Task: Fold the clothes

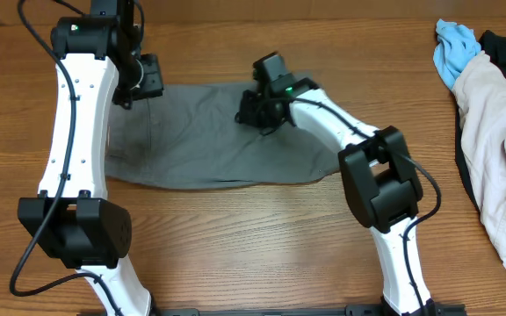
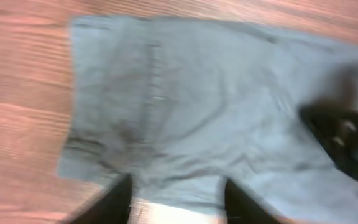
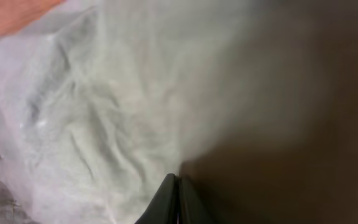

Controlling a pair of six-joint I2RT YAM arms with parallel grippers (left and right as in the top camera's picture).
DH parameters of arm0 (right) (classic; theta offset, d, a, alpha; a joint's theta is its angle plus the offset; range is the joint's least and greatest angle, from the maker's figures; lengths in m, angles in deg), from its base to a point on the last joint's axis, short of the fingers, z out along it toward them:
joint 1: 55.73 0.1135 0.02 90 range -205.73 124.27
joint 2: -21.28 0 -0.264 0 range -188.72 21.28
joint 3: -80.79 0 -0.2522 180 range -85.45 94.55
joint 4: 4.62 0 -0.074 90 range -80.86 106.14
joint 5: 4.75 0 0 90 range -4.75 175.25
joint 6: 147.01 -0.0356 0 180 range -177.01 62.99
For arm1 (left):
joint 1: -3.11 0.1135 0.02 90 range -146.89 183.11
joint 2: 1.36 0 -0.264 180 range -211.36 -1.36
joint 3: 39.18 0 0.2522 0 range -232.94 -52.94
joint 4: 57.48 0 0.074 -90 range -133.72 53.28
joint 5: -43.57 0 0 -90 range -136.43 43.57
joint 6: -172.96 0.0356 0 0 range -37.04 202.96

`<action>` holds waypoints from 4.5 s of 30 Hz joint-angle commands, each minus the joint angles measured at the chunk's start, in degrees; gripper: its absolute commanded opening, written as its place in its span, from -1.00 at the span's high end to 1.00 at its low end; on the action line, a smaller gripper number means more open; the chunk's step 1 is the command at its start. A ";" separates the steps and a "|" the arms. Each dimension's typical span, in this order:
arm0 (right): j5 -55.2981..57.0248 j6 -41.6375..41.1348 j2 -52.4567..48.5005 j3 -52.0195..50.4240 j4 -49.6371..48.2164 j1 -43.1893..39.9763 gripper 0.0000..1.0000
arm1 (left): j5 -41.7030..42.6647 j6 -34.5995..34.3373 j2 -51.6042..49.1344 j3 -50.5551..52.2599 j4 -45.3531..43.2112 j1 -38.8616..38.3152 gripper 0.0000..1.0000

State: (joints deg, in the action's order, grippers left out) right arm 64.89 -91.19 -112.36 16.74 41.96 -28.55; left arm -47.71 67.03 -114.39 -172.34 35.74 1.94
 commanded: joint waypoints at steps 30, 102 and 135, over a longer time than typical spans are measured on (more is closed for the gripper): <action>17.07 1.27 -4.00 1.01 -18.64 9.40 0.92 | 17.27 18.51 -8.83 8.44 -8.24 12.81 -0.54; 13.86 1.22 -8.37 1.01 -16.85 9.62 0.89 | 8.57 16.00 -9.55 38.56 -42.71 19.56 -0.47; 13.86 1.22 -8.37 1.01 -16.68 9.62 0.79 | 14.05 15.98 -9.55 45.18 -47.93 19.52 -0.23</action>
State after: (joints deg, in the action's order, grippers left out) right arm 78.62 -90.01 -118.57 18.05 23.78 -18.89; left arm -36.84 83.19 -119.86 -130.89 -13.74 21.96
